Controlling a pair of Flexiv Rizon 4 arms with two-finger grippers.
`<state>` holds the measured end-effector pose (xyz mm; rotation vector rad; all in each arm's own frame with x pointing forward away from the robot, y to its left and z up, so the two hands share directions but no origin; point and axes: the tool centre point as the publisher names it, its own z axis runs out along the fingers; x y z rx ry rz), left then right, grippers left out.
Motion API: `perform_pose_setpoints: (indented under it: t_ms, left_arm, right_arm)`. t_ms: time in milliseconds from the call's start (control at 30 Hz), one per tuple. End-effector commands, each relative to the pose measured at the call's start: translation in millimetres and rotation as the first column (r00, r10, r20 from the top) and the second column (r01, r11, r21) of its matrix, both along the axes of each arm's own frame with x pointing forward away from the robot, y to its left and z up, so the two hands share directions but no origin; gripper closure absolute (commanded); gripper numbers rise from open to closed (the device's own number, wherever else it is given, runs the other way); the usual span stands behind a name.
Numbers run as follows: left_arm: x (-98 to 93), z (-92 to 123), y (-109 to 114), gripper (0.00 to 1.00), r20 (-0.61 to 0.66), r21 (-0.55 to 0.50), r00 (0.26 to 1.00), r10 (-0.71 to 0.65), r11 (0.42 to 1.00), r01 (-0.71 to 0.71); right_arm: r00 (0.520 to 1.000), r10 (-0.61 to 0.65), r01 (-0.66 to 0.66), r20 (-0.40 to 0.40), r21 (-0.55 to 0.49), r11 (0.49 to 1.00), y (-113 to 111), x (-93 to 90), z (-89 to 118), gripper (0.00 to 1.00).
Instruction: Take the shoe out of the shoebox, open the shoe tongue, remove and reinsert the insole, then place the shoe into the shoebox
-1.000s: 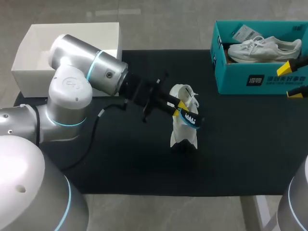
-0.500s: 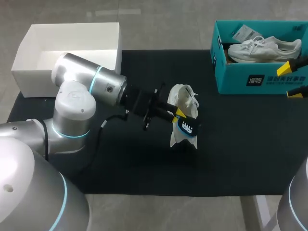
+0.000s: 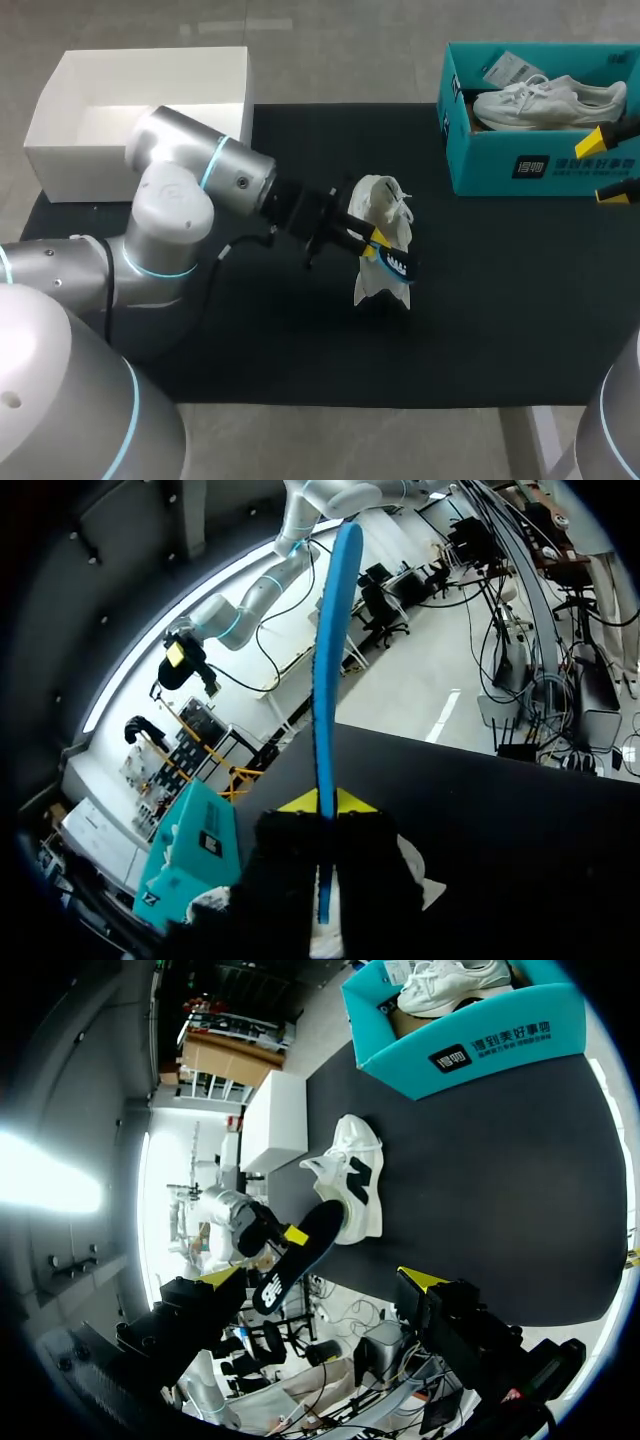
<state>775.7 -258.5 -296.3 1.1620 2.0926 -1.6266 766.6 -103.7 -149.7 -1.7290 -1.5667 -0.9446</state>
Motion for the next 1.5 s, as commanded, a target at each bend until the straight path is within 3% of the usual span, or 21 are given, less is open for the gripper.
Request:
perform_pose_setpoints:
  t_ms: [33, 333, 500, 1000, 1500]
  left_arm:
    - [8.1, -8.5, -2.3, 1.00, 0.015, 0.016, 1.000, -0.001, 1.000, 0.001]
    - [16.2, -23.6, 1.4, 1.00, 0.067, 0.079, 0.998, 0.012, 0.997, -0.017]
    - [22.4, -30.5, -1.2, 1.00, -0.004, 0.086, 0.999, 0.047, 0.995, -0.047]
    - [42.5, -42.9, -2.1, 1.00, -0.062, 0.141, 0.988, 0.141, 0.981, -0.132]
    - [60.6, -61.7, 2.2, 1.00, -0.047, 0.179, 0.981, 0.188, 0.968, -0.176]
  right_arm:
    - [1.000, -0.001, 0.001, -0.001, -0.002, 1.000, 0.1, -0.7, 0.2, 0.00]
    - [1.000, -0.001, 0.001, -0.001, -0.002, 1.000, 0.1, -0.7, 0.2, 0.00]
    - [1.000, -0.001, 0.001, -0.001, -0.002, 1.000, 0.1, -0.7, 0.2, 0.00]
    - [1.000, -0.001, 0.001, -0.001, -0.002, 1.000, 0.1, -0.7, 0.2, 0.00]
    - [1.000, -0.001, 0.001, -0.001, -0.002, 1.000, 0.1, -0.7, 0.2, 0.00]
